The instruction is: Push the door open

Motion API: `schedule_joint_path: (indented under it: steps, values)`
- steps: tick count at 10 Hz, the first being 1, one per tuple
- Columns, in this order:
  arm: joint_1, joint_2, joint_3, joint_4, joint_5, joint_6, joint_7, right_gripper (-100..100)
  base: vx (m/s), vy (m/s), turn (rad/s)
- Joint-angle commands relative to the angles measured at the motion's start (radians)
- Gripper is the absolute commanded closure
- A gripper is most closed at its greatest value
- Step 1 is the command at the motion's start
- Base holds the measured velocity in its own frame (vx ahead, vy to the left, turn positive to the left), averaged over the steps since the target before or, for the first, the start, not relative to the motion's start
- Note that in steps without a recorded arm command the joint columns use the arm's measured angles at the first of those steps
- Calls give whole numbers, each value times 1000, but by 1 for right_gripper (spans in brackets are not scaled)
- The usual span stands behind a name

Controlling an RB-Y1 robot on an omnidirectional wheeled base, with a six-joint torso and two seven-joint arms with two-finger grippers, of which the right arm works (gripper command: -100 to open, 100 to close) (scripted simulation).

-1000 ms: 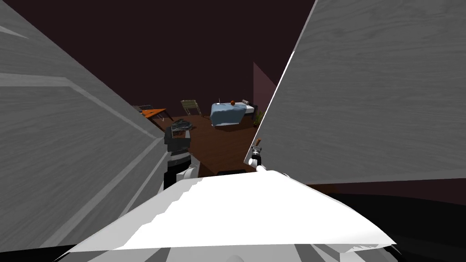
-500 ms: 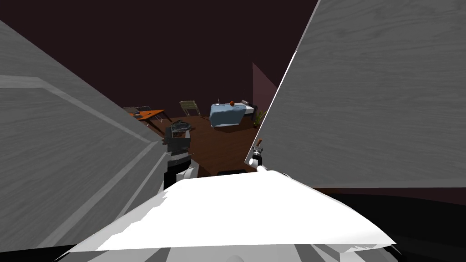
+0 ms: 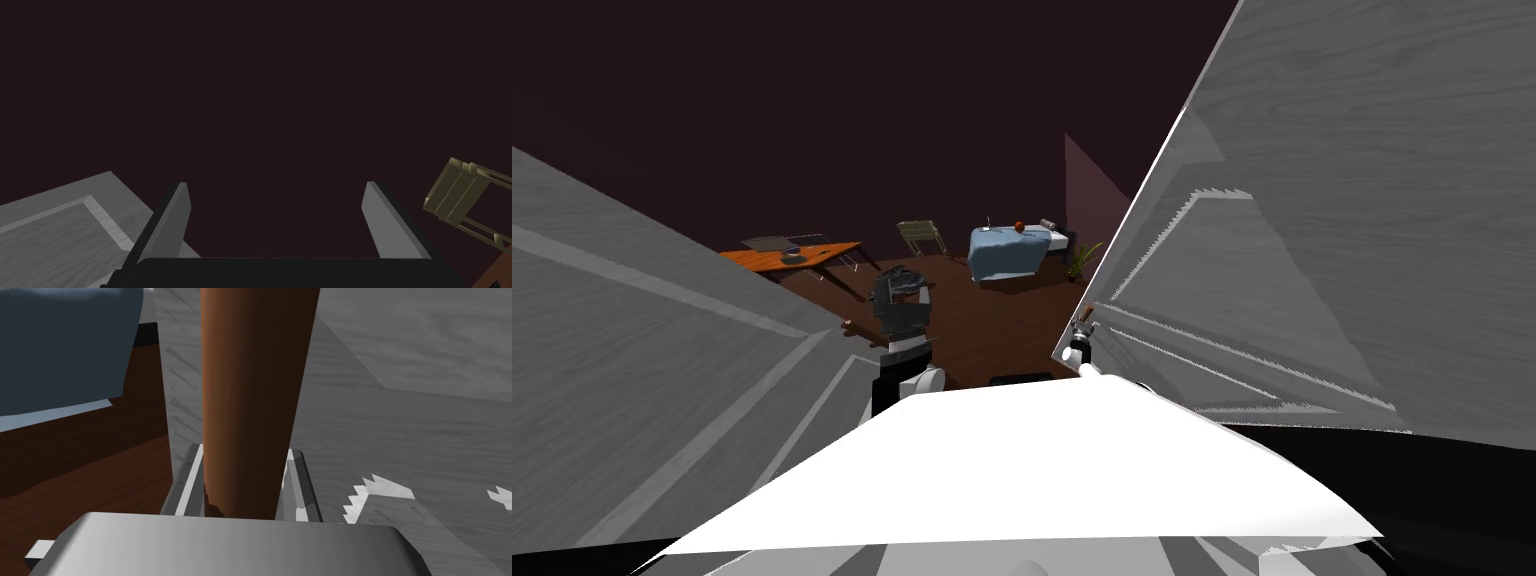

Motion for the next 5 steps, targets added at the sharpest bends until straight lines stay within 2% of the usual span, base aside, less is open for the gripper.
schedule_joint_path:
  steps: [1, 4, 5]
  values:
    - [25, -11, -22, -36, -12, 2, 16, 100, 176, 9, -35]
    - [26, -17, -54, -31, -34, -5, 23, 100, 187, 22, -68]
    - [26, -17, -54, -31, -34, -5, 23, 100, 144, 0, -49]
